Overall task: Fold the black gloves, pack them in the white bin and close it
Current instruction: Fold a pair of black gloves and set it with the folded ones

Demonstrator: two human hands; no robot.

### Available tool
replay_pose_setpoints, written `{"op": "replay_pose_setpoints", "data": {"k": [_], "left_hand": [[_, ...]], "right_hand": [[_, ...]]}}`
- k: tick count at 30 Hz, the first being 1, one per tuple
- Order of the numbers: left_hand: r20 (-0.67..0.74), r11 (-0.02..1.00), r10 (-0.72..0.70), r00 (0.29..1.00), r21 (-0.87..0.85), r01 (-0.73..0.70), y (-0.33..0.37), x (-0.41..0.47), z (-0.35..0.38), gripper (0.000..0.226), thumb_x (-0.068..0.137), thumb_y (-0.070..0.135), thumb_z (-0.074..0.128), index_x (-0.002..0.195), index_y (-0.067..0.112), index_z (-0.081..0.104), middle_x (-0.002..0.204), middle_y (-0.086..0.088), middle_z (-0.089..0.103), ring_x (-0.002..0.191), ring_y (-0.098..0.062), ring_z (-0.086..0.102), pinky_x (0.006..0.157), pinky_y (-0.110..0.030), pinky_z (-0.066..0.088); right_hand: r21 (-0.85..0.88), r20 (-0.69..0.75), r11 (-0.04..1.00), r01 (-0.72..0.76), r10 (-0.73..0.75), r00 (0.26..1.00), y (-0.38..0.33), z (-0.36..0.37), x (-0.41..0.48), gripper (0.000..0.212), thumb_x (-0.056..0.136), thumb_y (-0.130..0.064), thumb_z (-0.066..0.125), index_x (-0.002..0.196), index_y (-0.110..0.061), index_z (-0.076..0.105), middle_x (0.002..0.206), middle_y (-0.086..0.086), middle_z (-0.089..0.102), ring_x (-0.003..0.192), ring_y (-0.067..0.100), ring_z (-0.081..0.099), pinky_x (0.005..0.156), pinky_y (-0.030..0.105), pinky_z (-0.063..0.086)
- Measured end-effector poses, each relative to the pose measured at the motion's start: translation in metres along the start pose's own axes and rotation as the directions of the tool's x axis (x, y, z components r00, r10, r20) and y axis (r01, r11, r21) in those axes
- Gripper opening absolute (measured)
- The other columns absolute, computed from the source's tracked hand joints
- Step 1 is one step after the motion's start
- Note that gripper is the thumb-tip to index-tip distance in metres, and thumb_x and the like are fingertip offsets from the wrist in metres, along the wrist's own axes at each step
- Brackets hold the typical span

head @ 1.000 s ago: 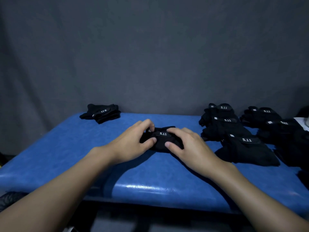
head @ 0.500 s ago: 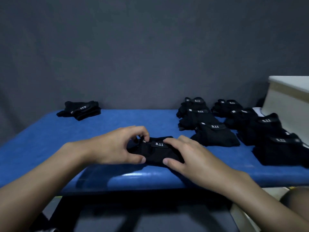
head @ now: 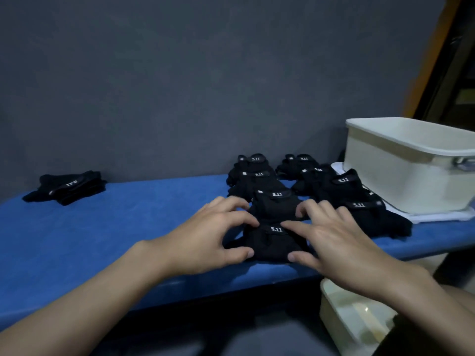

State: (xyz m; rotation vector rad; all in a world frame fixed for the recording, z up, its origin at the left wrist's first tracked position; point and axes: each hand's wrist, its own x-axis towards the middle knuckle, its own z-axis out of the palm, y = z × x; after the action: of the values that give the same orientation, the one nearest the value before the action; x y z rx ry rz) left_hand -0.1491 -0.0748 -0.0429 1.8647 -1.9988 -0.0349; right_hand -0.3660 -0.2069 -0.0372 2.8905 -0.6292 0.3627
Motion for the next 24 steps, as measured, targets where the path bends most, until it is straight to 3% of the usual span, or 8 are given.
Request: {"op": "replay_pose_setpoints", "data": {"k": [4,12,17,20,24], "left_hand": [[-0.058,0.999,0.036,0.998,-0.024,-0.038,0.006,0.014,0.012,0.052,0.078,0.063,0.057,0.120,0.033,0.062,0.128,0.022,0.048,0.120,-0.002,0.045,0.106,-0.025,0.035],[-0.176,0.990,0.007,0.984,-0.138,-0.032,0.018,0.031,0.037,0.030,0.085,0.034,0.075,0.108,0.021,0.061,0.126,0.015,0.055,0.114,-0.002,0.054,0.096,-0.017,0.042],[-0.171,0.993,-0.011,0.985,-0.121,-0.010,0.017,0.034,0.039,0.034,0.083,0.042,0.075,0.109,0.021,0.066,0.127,0.015,0.055,0.117,-0.003,0.052,0.100,-0.021,0.041],[-0.174,0.997,-0.019,0.985,-0.082,0.005,0.017,0.036,0.038,0.043,0.079,0.058,0.063,0.108,0.026,0.067,0.125,0.017,0.056,0.117,-0.005,0.050,0.101,-0.032,0.043],[-0.183,0.998,-0.037,0.982,-0.065,0.026,0.016,0.036,0.036,0.048,0.078,0.062,0.053,0.109,0.028,0.067,0.124,0.020,0.056,0.116,-0.005,0.049,0.101,-0.037,0.043]], "right_hand": [[-0.082,0.008,0.997,-0.010,0.011,1.000,0.015,-0.002,0.001,0.054,0.088,-0.063,0.052,0.132,-0.032,0.054,0.122,-0.018,0.040,0.112,0.014,0.032,0.089,0.033,0.024],[-0.113,0.014,0.990,-0.079,0.081,0.997,0.040,0.001,0.001,0.056,0.086,-0.066,0.051,0.135,-0.037,0.052,0.120,-0.019,0.042,0.112,0.014,0.030,0.090,0.034,0.022],[-0.091,0.000,0.989,-0.120,0.120,0.993,0.047,0.001,0.002,0.060,0.085,-0.068,0.052,0.139,-0.044,0.046,0.115,-0.014,0.037,0.114,0.014,0.029,0.093,0.034,0.022],[-0.087,0.002,0.988,-0.124,0.125,0.992,0.049,0.001,0.002,0.061,0.084,-0.069,0.052,0.140,-0.045,0.045,0.115,-0.014,0.036,0.114,0.014,0.028,0.096,0.034,0.022],[-0.054,-0.006,0.990,-0.132,0.132,0.991,0.049,0.003,0.002,0.062,0.083,-0.069,0.054,0.139,-0.044,0.047,0.114,-0.014,0.037,0.114,0.014,0.029,0.096,0.034,0.021]]}}
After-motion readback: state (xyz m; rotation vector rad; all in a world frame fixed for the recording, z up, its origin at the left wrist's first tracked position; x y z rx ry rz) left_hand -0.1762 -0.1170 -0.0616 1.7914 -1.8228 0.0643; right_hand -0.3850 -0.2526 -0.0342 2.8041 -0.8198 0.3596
